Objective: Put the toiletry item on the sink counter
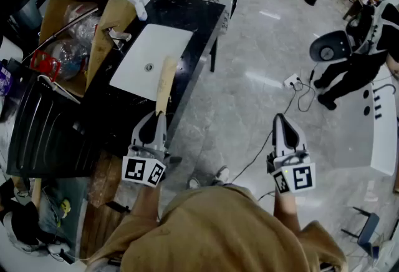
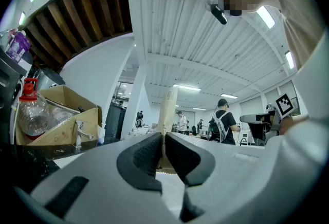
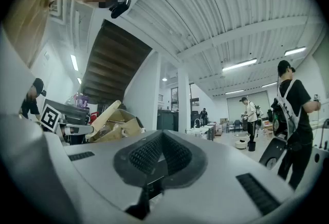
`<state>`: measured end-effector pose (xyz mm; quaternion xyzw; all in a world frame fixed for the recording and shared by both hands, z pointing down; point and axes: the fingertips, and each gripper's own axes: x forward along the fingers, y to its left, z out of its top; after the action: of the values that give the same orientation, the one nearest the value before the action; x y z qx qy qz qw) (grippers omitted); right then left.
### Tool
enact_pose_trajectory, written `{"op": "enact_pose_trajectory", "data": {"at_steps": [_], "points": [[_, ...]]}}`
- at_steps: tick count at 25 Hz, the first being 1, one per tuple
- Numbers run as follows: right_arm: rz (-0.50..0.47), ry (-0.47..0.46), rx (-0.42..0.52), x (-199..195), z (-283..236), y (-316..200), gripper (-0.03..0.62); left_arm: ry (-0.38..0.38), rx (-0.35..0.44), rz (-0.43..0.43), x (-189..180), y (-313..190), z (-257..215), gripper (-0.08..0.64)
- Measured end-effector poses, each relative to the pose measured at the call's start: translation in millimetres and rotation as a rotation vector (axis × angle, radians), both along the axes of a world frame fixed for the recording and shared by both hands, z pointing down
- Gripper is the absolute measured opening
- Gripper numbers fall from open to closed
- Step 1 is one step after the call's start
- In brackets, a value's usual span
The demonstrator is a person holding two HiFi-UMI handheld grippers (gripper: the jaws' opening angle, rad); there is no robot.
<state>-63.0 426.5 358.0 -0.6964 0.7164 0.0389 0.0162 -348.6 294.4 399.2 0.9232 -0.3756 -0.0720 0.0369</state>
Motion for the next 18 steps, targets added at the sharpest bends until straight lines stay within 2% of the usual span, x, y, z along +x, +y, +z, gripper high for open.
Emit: {"op": "enact_pose_trajectory", "data": {"at_steps": [10,18], "points": [[-0.009,-0.015,0.017,38,0,-19,0.002,0.004,0.01,-0.037,23,-10,-8,0.028],[-0.101,-0.053,0.01,57,7,-32,0.003,0.0,0.012,-0.066,48,-11,-11,0.028]]}}
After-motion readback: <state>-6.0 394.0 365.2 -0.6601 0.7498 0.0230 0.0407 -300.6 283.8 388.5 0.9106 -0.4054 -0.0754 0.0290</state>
